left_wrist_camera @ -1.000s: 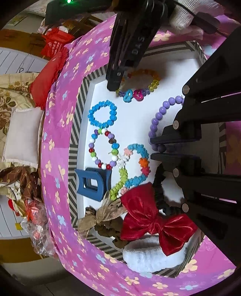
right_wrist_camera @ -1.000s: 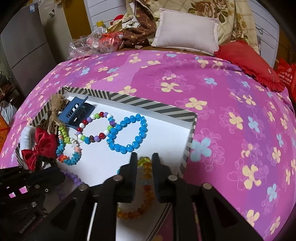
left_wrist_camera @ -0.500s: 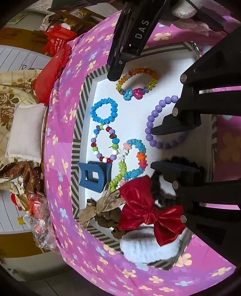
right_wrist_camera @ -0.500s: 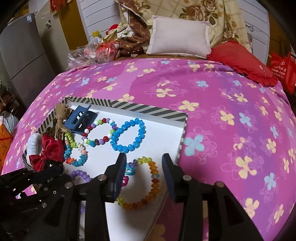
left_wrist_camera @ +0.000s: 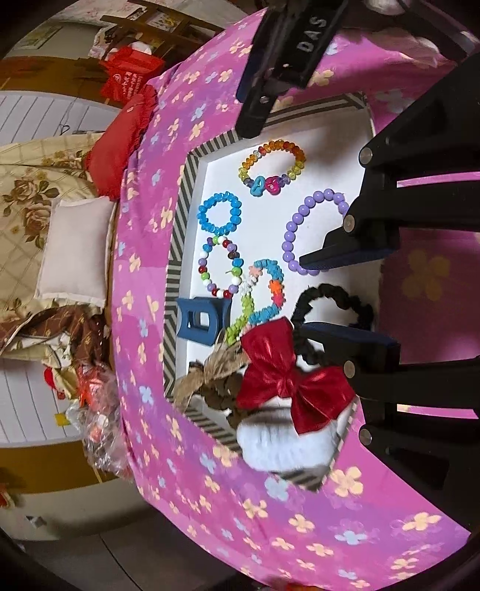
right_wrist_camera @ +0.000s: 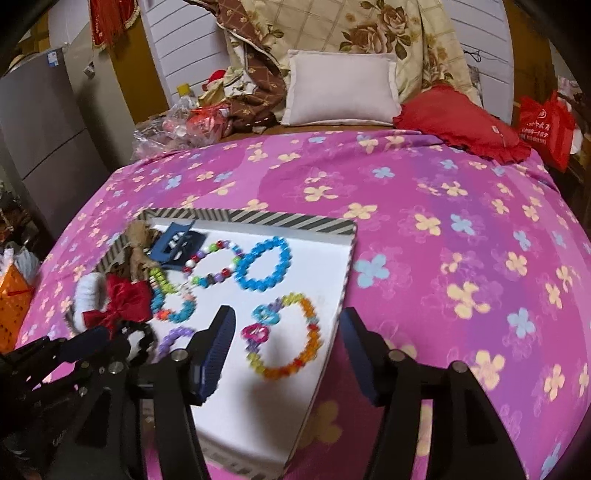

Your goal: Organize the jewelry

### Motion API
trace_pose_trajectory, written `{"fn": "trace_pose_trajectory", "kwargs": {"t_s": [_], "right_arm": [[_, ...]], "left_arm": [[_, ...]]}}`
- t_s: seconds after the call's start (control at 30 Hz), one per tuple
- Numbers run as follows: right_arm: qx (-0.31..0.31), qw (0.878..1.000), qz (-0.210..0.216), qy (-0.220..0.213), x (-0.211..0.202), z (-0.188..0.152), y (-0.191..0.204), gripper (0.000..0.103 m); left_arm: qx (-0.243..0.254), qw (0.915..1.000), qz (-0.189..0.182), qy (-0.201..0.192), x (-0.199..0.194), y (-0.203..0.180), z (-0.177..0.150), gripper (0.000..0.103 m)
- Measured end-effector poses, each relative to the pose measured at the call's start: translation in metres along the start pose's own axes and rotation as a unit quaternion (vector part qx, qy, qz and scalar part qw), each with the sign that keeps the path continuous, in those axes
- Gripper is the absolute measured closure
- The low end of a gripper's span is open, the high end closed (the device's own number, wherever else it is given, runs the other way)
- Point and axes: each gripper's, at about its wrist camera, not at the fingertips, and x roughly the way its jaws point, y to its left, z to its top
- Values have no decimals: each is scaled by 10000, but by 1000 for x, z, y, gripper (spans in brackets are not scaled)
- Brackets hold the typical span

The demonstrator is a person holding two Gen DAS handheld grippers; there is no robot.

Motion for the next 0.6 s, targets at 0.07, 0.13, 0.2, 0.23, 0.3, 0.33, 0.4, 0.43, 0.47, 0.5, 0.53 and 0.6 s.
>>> {"fn": "trace_pose_trajectory", "kwargs": {"t_s": [0.07, 0.13, 0.2, 0.23, 0.3, 0.33, 0.4, 0.43, 0.47, 0.5, 0.53, 0.6], "right_arm": [[-63, 10000, -11, -64, -8, -5, 7, 41], [-99, 9999, -16, -78, -14, -10, 13, 41], [-131, 9999, -58, -85, -20, -15, 19, 41], [-142, 9998, -61, -122, -24, -18, 22, 41], [-139, 9995, -26, -270, -33, -24, 27, 41], [-128, 9994, -22, -308, -36, -26, 28, 41], [-67, 9993, -50, -371, -43, -32, 31, 41], [-34, 9993, -56, -357, -44, -33, 31, 39], [-6, 9994, -31, -338, -46, -35, 32, 38], [37, 9995, -7, -302, -48, -37, 33, 37], [58, 9996, -3, -284, -49, -39, 34, 37], [76, 9997, 31, -249, -53, -44, 38, 37]], "left_arm": [[-52, 10000, 9, -30, -6, 3, -3, 73], [-104, 9999, 3, -70, -12, 5, -6, 73], [-106, 9999, 50, -111, -19, 6, -9, 73], [-102, 9998, 88, -143, -22, 6, -11, 73], [-103, 9996, 174, -198, -29, 7, -13, 73], [-104, 9995, 220, -219, -32, 8, -14, 73], [-107, 9992, 302, -258, -38, 11, -17, 73], [-120, 9990, 318, -282, -42, 13, -19, 73], [-130, 9989, 339, -301, -44, 14, -20, 73], [-130, 9986, 382, -331, -48, 16, -22, 73], [-127, 9985, 406, -352, -50, 16, -23, 73], [-134, 9980, 459, -409, -57, 19, -26, 73]]}}
